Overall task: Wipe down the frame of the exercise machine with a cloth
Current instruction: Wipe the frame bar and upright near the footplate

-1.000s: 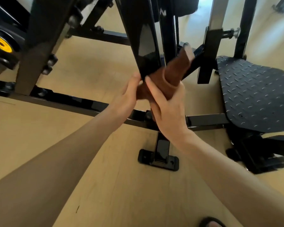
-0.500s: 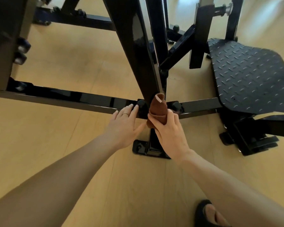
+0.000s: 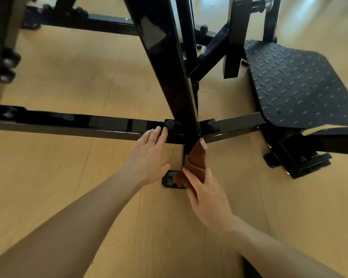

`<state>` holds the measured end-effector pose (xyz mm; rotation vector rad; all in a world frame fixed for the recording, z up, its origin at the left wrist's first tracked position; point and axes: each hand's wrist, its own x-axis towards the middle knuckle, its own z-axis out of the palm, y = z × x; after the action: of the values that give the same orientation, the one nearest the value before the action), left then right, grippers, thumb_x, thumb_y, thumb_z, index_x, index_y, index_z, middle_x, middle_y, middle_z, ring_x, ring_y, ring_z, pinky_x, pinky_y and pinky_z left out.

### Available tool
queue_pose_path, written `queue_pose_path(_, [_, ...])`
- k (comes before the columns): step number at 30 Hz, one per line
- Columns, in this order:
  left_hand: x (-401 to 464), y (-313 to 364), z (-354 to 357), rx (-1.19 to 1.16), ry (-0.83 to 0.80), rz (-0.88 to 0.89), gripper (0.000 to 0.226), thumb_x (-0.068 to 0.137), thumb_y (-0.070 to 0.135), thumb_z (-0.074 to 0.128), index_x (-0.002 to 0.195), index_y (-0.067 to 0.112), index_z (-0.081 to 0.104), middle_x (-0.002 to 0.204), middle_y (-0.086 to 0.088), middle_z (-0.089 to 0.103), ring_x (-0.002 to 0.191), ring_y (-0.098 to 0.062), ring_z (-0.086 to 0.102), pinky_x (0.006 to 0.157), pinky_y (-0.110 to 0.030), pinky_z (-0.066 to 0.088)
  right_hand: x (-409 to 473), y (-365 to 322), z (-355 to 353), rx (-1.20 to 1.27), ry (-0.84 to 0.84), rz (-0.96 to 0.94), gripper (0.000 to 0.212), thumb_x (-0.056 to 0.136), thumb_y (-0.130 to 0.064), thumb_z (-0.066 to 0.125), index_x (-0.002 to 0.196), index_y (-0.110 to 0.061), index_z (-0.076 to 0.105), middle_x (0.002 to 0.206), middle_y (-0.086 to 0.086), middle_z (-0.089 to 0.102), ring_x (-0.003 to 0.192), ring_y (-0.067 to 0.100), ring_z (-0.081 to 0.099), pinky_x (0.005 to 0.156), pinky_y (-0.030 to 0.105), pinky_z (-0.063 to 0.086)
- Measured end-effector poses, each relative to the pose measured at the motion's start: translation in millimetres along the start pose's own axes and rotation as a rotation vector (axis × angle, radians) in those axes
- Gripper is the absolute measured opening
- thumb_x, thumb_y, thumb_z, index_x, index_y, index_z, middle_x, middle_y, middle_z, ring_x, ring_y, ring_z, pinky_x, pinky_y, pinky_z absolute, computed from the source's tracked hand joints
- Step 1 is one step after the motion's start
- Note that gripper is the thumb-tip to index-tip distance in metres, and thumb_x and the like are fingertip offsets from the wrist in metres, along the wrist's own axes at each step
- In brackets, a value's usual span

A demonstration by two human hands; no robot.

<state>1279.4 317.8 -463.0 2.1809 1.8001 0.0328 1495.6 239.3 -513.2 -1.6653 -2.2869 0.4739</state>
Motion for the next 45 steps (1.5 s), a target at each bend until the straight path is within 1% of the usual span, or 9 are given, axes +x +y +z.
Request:
queue_pose_path(8, [3,0,0,-0.020,-0.038,-0.013,0.103,0.095,0.043,0.062,0.162,0.023,-0.014,0.172,-0.003,-0.010,0.157,-0.022,-0.012,0.120,-0.034,-0.007,80,-12,-1,-0.378,0.025,0.019,0.043,0.104,-0.034,0.049,0.146,-0.025,0.047,0.129,0.011,0.049,0.109,0.028,0.053,0.093,0.040,0.049])
queue_pose_path(18, [3,-2,-5,-0.040,-0.079,-0.013,0.105,0.094,0.041,0.065,0.162,0.025,-0.014,0.172,-0.002,-0.010,0.157,-0.022,-0.013,0.125,-0.041,0.000,27,-15,2,-0.354,-0.003,-0.075,0.040,0.099,-0.034,0.055,0.139,-0.028,0.051,0.117,0.006,0.053,0.101,0.025,0.057,0.089,0.037,0.051])
queue_pose_path(25, [9,-4,-5,-0.031,-0.099,-0.006,0.106,0.092,0.041,0.067,0.163,0.024,-0.010,0.172,-0.004,-0.007,0.158,-0.024,-0.008,0.126,-0.043,0.002,66,-23,-1,-0.381,-0.035,0.057,0.043,0.105,-0.035,0.046,0.148,-0.029,0.042,0.135,0.009,0.045,0.117,0.029,0.050,0.100,0.041,0.049])
queue_pose_path(28, [12,-4,-9,-0.029,-0.135,0.005,0.107,0.092,0.039,0.067,0.163,0.023,-0.011,0.172,-0.006,-0.007,0.158,-0.026,-0.008,0.126,-0.043,0.001,31,-27,-4,-0.341,-0.133,0.012,0.043,0.103,-0.036,0.051,0.145,-0.034,0.042,0.135,0.004,0.045,0.119,0.026,0.050,0.102,0.040,0.049])
queue_pose_path(31, [14,-1,-15,-0.010,-0.149,0.009,0.105,0.092,0.043,0.067,0.164,0.021,-0.007,0.172,-0.008,-0.002,0.158,-0.028,-0.003,0.126,-0.043,0.003,24,-29,-33,-0.310,-0.420,-0.114,0.038,0.104,-0.037,0.052,0.141,-0.037,0.045,0.137,0.003,0.044,0.115,0.022,0.053,0.099,0.037,0.051])
queue_pose_path(34, [18,4,-28,-0.110,-0.136,0.002,0.102,0.088,0.048,0.069,0.164,0.018,0.007,0.170,-0.012,0.014,0.156,-0.030,0.018,0.124,-0.042,0.021,52,-28,-86,-0.410,-0.688,-0.292,0.033,0.104,-0.038,0.051,0.137,-0.038,0.048,0.128,-0.001,0.049,0.099,0.014,0.054,0.087,0.031,0.053])
queue_pose_path(38, [30,16,-53,-0.639,0.001,-0.068,0.102,0.083,0.051,0.077,0.162,0.025,0.017,0.158,-0.010,0.040,0.139,-0.030,0.046,0.107,-0.044,0.044,94,-16,-161,-0.514,-0.544,-0.286,0.036,0.104,-0.041,0.048,0.139,-0.044,0.048,0.125,-0.002,0.044,0.097,0.009,0.052,0.086,0.026,0.050])
queue_pose_path(42, [36,31,-73,-0.896,0.229,-0.011,0.082,0.085,0.052,0.077,0.151,0.028,0.036,0.147,0.008,0.050,0.127,-0.006,0.045,0.090,-0.015,0.035,108,9,-192,-0.288,-0.393,-0.071,0.033,0.103,-0.036,0.052,0.136,-0.041,0.052,0.127,-0.001,0.044,0.100,0.016,0.056,0.090,0.033,0.052])
queue_pose_path(45, [37,38,-82,-1.000,0.322,-0.017,0.070,0.086,0.053,0.076,0.144,0.032,0.042,0.124,0.028,0.050,0.115,0.004,0.043,0.078,-0.009,0.029,128,19,-183,-0.005,-0.239,0.067,0.033,0.104,-0.031,0.053,0.136,-0.037,0.048,0.126,0.000,0.049,0.103,0.018,0.057,0.093,0.038,0.049])
